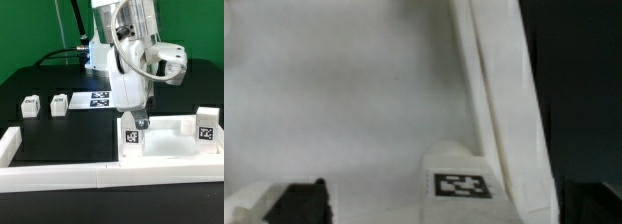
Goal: Assemble square table
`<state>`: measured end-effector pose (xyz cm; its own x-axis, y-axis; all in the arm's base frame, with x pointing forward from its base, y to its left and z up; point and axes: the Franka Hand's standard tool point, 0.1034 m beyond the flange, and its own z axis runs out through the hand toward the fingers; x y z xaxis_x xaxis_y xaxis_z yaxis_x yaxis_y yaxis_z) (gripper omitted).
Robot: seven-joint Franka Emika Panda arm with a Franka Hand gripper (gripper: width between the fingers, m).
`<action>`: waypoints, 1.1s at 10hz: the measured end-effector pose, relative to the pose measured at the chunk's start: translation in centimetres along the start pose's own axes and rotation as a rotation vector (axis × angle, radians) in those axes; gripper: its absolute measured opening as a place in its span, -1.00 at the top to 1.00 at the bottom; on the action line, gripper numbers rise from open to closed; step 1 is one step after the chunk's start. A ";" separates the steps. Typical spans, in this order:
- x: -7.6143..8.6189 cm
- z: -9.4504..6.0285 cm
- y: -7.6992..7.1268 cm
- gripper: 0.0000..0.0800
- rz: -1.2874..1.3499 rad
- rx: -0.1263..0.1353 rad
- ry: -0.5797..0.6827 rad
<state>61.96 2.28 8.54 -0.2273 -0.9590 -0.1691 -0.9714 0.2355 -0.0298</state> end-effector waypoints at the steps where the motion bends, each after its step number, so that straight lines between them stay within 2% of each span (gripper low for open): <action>1: 0.0 0.0 0.0 -0.62 0.000 -0.001 0.000; 3: 0.0 0.0 0.0 -0.62 -0.050 0.000 0.000; 6: -1.0 -1.6 0.4 -0.62 -0.376 0.010 0.003; 7: -1.1 -1.3 0.6 -0.62 -0.398 0.026 0.022; 11: -0.6 -1.2 0.8 -0.62 -0.785 0.018 0.029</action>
Offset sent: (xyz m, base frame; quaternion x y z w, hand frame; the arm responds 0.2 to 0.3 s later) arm -0.0158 0.0116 0.0234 0.0184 -0.0275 -0.1569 0.9871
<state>61.27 2.87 9.83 0.5235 -0.8495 -0.0657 -0.8472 -0.5108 -0.1459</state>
